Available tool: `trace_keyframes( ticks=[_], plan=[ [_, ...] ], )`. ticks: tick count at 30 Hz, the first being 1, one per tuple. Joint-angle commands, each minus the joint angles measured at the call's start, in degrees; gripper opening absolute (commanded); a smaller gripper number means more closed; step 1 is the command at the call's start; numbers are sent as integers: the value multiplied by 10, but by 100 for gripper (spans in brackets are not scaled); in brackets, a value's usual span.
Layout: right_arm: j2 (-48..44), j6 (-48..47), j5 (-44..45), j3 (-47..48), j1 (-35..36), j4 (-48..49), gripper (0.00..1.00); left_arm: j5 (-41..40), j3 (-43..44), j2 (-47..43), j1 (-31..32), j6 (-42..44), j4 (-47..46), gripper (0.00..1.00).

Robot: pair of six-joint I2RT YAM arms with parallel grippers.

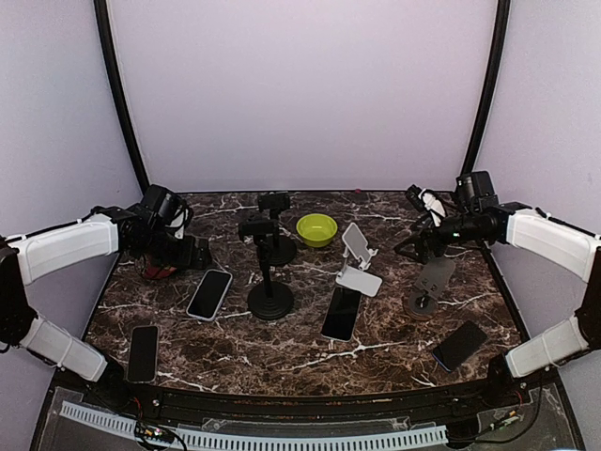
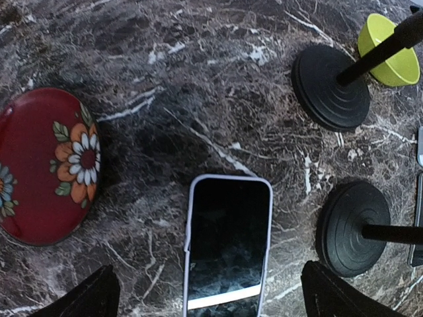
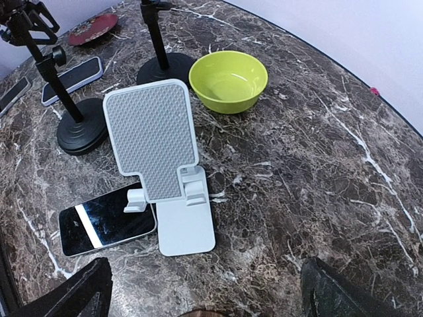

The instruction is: Place the phone on the phone stand

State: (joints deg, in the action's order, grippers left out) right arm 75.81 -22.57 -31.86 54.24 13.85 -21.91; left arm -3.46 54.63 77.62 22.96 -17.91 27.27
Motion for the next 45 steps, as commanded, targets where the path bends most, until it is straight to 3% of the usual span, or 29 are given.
trace_keyframes(
  ticks=[1,10,33,45],
  plan=[
    [-12,-16,-37,-3,5,15,100,60,0,11,-4,-13,58,99],
    [1,-22,-32,-2,10,15,100,39,11,80,7,20,112,99],
    [18,-37,-15,-4,15,11,100,14,-3,162,55,10,92,99],
    [20,-41,-11,-6,17,10,100,53,4,186,63,41,71,99]
  ],
)
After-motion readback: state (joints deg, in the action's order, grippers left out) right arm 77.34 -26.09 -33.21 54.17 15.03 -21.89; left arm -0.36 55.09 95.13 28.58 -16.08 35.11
